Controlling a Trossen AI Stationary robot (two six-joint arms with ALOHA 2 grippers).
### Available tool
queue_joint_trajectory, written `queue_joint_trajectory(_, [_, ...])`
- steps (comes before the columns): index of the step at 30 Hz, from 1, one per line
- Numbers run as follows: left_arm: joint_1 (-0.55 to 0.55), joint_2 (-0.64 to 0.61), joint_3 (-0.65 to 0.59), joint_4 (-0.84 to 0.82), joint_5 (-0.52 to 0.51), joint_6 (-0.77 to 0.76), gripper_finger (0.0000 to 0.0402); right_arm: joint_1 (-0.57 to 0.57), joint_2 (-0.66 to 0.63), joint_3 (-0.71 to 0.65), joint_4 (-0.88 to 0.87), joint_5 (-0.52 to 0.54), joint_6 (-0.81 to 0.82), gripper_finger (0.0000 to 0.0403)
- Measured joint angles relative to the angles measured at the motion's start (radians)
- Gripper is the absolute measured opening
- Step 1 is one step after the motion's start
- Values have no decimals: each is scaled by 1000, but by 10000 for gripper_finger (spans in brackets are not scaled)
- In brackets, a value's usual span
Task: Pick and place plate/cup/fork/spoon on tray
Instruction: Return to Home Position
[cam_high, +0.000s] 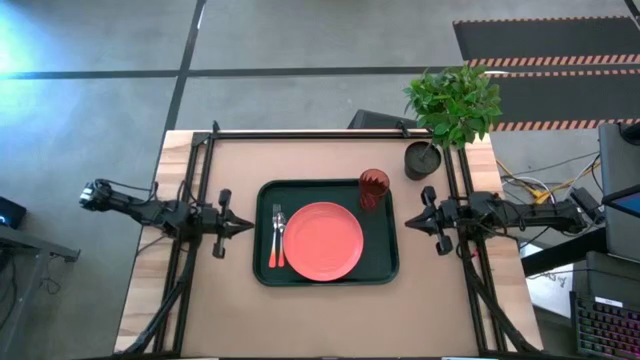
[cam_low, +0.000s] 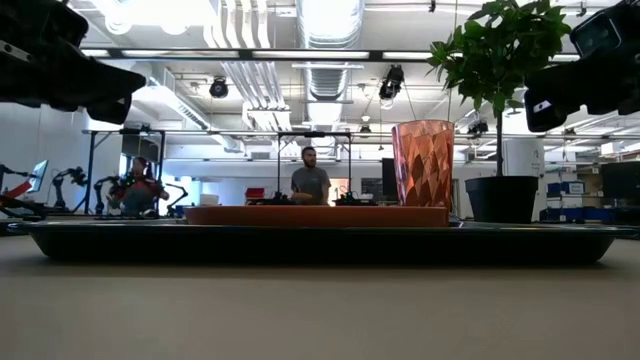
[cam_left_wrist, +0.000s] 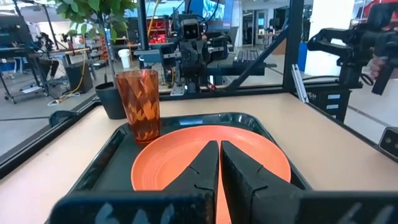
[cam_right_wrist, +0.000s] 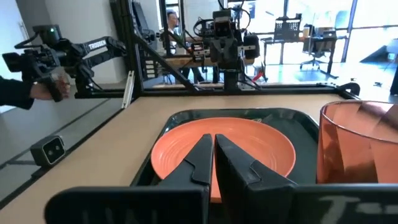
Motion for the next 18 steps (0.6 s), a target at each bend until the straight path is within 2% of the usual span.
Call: queue_joint_trajectory(18, [0,44,0,14,0,-3,0,0,0,5,4,0,0,9])
